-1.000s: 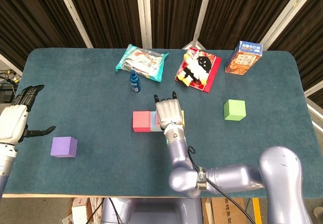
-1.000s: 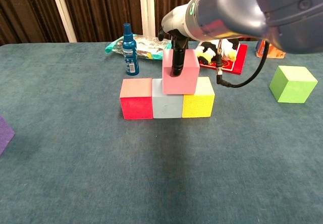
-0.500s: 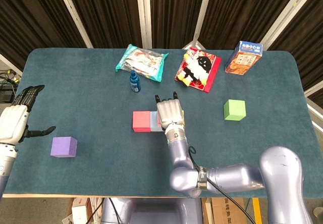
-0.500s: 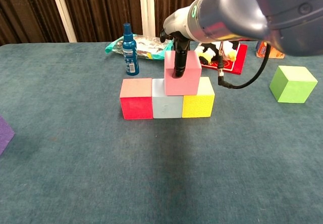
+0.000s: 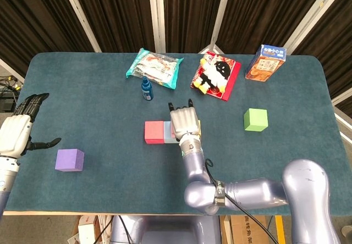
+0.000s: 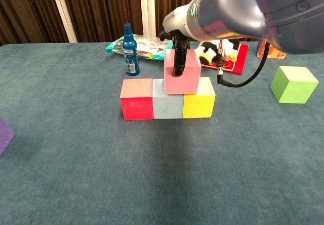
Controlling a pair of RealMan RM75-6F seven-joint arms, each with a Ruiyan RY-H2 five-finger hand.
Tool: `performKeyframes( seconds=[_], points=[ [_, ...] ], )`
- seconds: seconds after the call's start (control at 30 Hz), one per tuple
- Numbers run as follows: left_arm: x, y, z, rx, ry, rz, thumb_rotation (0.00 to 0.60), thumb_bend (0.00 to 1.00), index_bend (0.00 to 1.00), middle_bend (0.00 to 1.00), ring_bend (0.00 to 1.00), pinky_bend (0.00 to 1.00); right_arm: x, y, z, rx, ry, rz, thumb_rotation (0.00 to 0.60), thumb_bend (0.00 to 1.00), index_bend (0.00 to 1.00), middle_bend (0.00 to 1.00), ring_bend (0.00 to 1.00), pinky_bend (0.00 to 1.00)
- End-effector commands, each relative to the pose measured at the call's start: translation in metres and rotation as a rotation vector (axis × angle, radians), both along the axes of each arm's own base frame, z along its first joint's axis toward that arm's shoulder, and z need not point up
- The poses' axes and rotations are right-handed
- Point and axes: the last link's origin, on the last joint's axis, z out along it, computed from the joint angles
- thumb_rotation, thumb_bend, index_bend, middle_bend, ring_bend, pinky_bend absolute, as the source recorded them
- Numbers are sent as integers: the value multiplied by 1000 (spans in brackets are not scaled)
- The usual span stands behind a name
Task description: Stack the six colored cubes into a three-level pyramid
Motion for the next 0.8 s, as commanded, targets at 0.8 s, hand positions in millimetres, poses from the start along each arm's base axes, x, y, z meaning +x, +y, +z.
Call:
performKeyframes(
  seconds=[0.8],
  points=[
    [-1, 0, -1, -3, 4, 2, 600, 142, 0, 54, 36, 100, -5, -2, 1, -2, 32, -3, 600, 321, 1, 413, 296, 0]
  ],
)
